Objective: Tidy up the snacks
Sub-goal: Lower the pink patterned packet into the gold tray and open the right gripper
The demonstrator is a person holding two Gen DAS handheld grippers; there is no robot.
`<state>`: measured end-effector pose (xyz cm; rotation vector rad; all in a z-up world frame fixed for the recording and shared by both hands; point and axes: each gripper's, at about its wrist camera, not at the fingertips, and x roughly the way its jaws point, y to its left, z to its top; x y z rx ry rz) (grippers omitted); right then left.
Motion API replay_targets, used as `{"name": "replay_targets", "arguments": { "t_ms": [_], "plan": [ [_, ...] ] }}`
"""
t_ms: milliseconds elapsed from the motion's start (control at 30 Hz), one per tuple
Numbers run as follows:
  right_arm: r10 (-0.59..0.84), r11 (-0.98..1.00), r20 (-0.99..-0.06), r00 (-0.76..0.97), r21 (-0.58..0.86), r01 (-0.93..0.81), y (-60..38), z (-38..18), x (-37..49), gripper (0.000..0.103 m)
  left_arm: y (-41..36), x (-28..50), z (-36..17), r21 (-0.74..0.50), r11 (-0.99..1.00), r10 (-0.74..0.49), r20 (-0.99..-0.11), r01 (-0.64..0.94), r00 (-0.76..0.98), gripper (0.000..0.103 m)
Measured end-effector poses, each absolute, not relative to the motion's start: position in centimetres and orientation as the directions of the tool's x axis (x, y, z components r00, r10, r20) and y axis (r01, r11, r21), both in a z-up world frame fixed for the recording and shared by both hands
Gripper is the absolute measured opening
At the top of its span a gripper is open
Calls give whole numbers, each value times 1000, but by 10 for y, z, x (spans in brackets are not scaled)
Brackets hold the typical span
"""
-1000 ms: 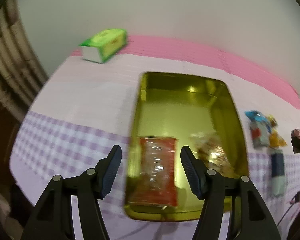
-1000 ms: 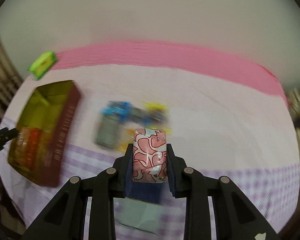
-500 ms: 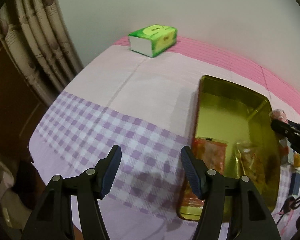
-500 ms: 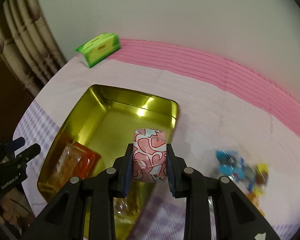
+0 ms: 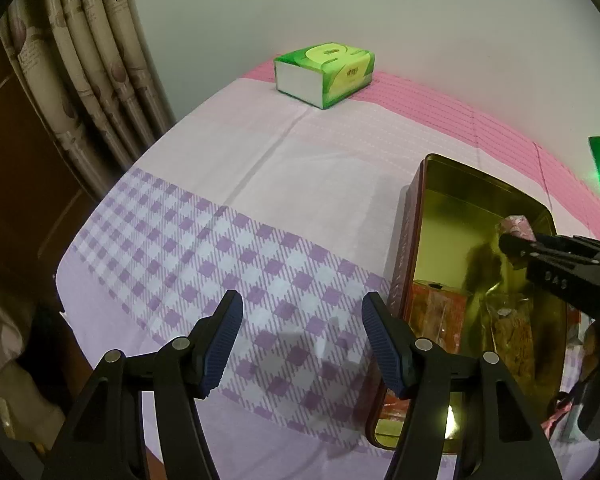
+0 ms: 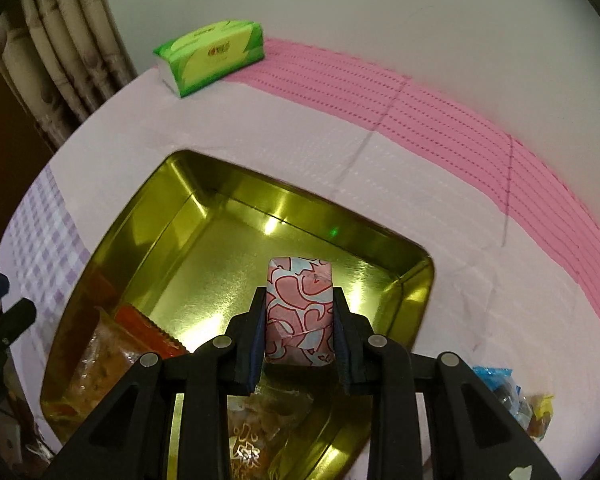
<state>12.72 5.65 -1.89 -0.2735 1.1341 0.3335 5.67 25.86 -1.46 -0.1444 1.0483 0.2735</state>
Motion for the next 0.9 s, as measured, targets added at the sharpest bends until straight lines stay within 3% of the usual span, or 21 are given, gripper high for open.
{"name": "replay_targets", "arguments": {
  "t_ms": [533, 900],
  "plan": [
    [92, 914, -919, 384, -75, -400, 65, -30, 133, 30, 259, 57, -17, 7, 958, 145, -872, -286, 467, 63],
    [154, 924, -890, 429, -23, -381, 42, 3, 105, 36, 249, 56, -15, 13, 968, 134, -868, -250, 478, 63]
  ]
}}
